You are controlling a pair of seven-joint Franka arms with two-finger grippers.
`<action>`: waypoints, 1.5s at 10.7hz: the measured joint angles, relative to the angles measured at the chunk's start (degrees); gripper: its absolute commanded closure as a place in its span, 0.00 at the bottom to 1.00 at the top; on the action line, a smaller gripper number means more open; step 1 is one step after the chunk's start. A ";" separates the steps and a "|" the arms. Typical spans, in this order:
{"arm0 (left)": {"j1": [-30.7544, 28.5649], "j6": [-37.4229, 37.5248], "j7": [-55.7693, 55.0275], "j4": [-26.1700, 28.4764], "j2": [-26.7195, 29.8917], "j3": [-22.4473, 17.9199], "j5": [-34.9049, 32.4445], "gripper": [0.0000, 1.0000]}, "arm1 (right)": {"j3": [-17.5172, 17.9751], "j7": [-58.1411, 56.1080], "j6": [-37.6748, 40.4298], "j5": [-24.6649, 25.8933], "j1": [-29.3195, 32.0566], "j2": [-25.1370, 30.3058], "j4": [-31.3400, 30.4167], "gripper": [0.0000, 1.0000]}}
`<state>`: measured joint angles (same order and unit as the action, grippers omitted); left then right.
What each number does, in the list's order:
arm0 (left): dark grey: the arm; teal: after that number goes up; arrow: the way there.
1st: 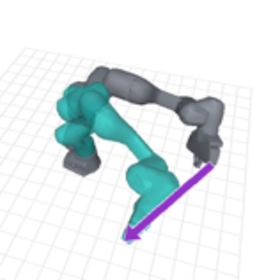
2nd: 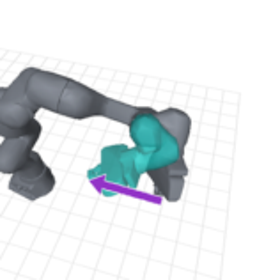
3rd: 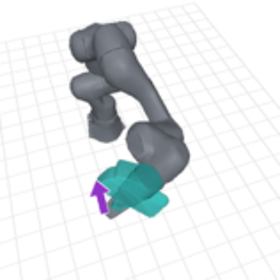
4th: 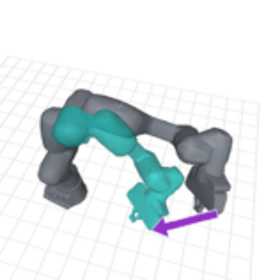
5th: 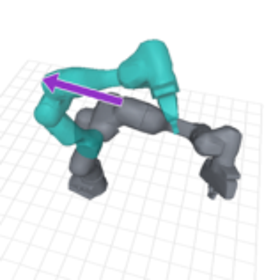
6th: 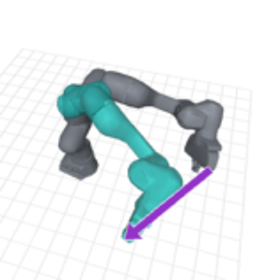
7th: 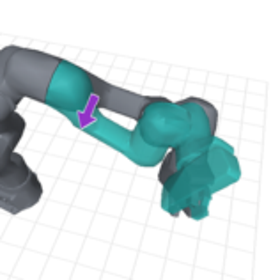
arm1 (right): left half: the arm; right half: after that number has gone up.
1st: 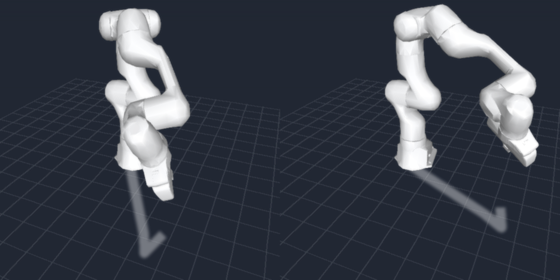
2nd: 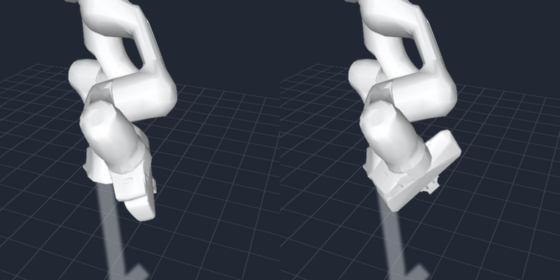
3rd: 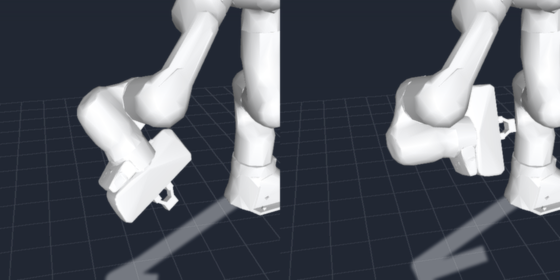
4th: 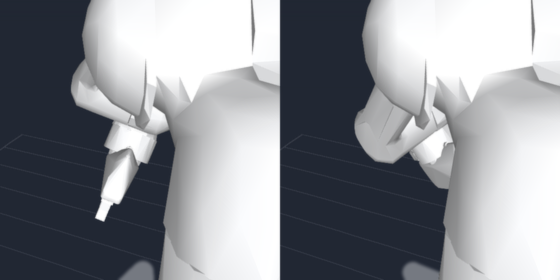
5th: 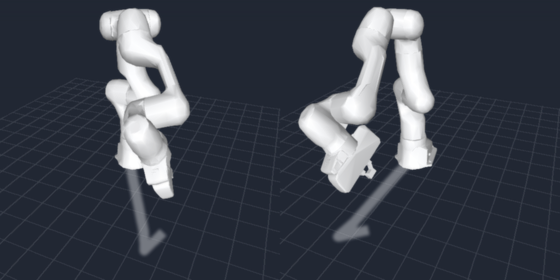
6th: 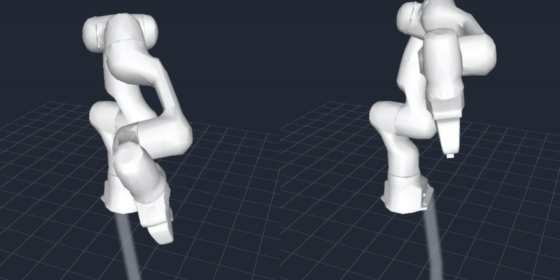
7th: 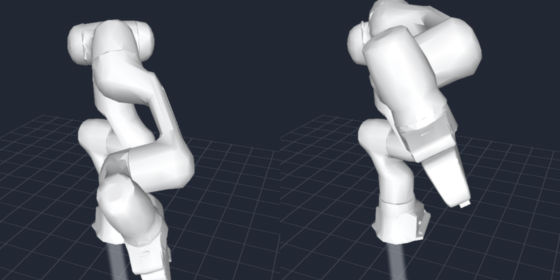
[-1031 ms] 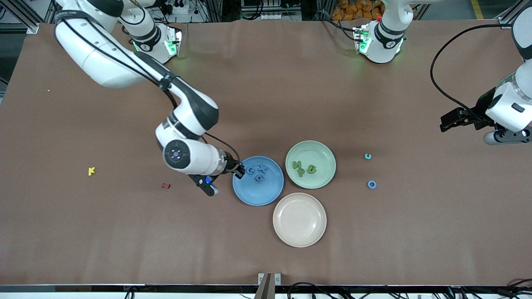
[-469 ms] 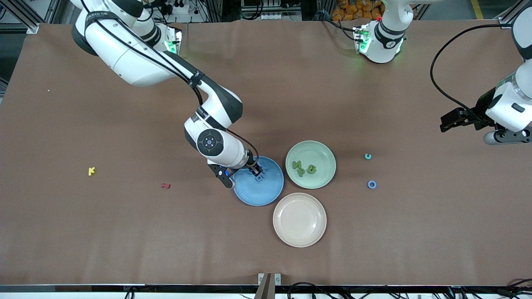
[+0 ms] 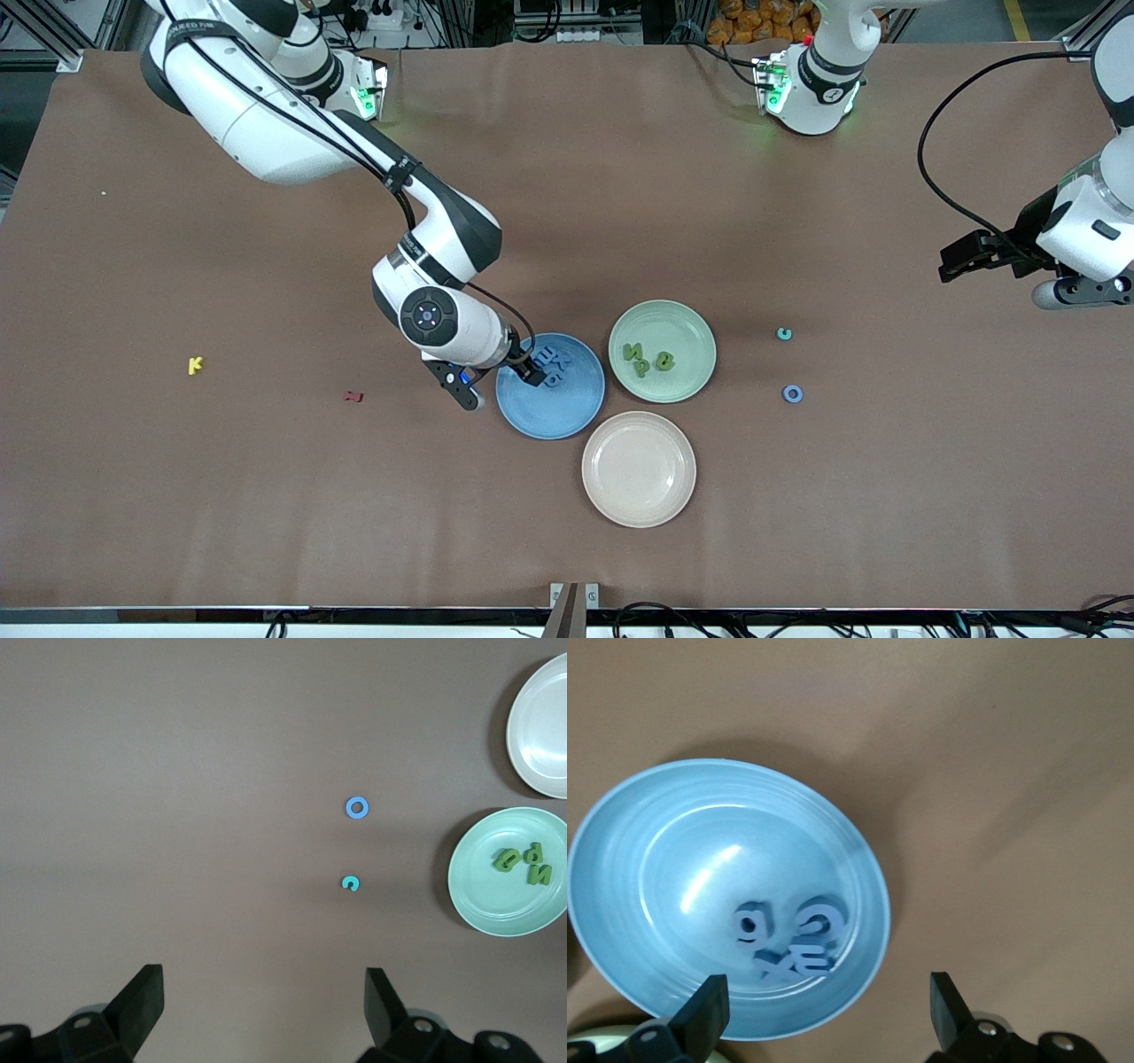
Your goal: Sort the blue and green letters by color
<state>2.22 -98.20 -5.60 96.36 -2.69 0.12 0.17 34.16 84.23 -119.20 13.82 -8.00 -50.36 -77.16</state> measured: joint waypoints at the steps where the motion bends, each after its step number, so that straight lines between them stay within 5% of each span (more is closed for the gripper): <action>1: 0.00 -0.14 0.00 0.00 0.00 0.00 0.00 0.00 | -0.21 -0.77 1.15 0.20 0.04 0.33 0.00 0.00; 6: 0.00 -0.30 0.00 0.00 -0.01 0.00 0.00 0.00 | -3.99 -18.25 5.59 -0.92 2.12 5.60 -2.60 0.00; 9: 0.00 -0.41 0.00 0.00 -0.02 0.00 0.00 0.00 | -14.70 -41.91 3.54 -13.15 2.58 15.23 -12.68 0.00; 16: 0.00 -0.67 0.00 -0.02 -0.12 -0.01 0.00 0.00 | -21.81 -73.69 0.26 -15.00 10.21 40.10 -37.68 0.00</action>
<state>2.22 -98.87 -5.59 96.35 -2.81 0.10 0.17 12.35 10.54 -118.94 -1.17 2.21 -10.26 -114.84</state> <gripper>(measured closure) 0.000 0.000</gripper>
